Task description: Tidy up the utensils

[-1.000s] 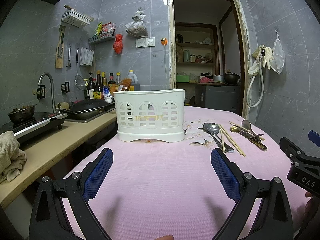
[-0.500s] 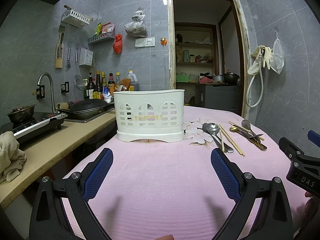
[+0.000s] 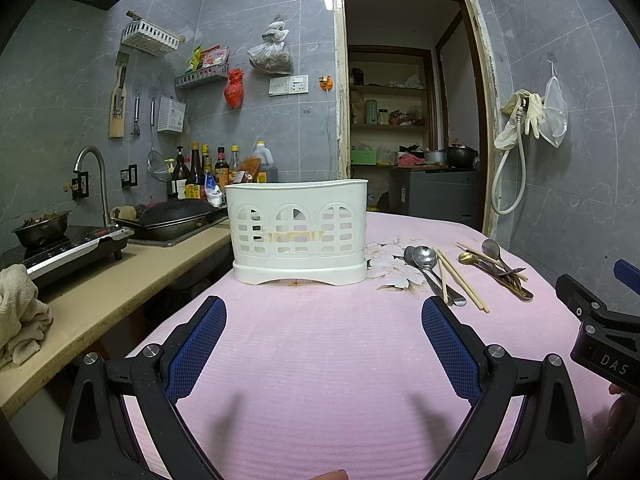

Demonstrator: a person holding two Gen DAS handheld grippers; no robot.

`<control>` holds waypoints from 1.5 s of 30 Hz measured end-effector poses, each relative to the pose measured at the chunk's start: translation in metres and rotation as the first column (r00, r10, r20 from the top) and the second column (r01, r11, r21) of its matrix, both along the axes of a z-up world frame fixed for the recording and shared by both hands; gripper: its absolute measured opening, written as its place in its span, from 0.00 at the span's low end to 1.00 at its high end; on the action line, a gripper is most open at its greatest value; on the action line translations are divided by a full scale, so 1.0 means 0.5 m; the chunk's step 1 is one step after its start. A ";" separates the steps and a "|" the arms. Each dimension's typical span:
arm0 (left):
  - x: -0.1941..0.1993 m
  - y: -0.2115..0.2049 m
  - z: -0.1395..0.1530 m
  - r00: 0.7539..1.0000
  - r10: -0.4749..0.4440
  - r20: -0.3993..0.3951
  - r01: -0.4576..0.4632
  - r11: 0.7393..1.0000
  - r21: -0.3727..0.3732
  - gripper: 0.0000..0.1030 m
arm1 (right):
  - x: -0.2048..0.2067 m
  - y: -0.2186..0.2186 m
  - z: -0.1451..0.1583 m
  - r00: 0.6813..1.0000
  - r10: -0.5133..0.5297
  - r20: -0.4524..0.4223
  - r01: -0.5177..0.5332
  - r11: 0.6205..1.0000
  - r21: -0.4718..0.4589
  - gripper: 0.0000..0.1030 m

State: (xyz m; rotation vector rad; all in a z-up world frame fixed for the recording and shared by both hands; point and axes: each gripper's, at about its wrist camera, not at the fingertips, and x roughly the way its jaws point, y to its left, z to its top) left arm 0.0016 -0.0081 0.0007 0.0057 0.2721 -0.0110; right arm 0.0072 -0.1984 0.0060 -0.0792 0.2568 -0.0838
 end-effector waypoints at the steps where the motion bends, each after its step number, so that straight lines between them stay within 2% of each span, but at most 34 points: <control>1: -0.001 0.001 0.000 1.000 0.000 0.000 0.000 1.000 0.000 0.93 | 0.000 -0.001 0.001 1.000 0.000 0.000 0.000 1.000 0.000 1.00; 16: 0.000 -0.011 0.002 1.000 0.005 -0.003 -0.005 1.000 0.000 0.93 | 0.005 0.009 -0.005 1.000 0.002 0.004 -0.002 1.000 0.004 1.00; 25: 0.023 -0.020 0.015 1.000 -0.029 0.012 0.029 0.999 0.025 0.93 | 0.010 -0.023 0.023 0.999 -0.006 0.038 0.006 1.000 -0.011 1.00; 27: 0.040 -0.025 0.025 0.998 -0.058 0.004 0.058 0.998 0.014 0.93 | 0.021 -0.039 0.032 1.000 0.003 0.017 -0.003 1.000 0.008 1.00; 30: 0.061 -0.035 0.044 0.997 -0.076 0.006 0.076 0.996 0.041 0.93 | 0.039 -0.066 0.043 0.999 0.034 -0.032 -0.033 0.998 0.053 1.00; 33: 0.086 -0.042 0.064 0.996 -0.094 0.006 0.093 0.993 0.066 0.93 | 0.049 -0.086 0.063 0.999 0.024 -0.047 -0.024 1.000 0.014 1.00; 39: 0.160 -0.065 0.088 0.979 -0.185 -0.082 0.191 0.979 0.074 0.93 | 0.086 -0.124 0.099 0.998 0.039 -0.054 -0.042 0.998 -0.048 1.00; 45: 0.243 -0.101 0.101 0.950 -0.251 -0.187 0.263 0.964 0.046 0.93 | 0.170 -0.150 0.104 0.990 0.003 -0.138 -0.020 0.993 -0.120 1.00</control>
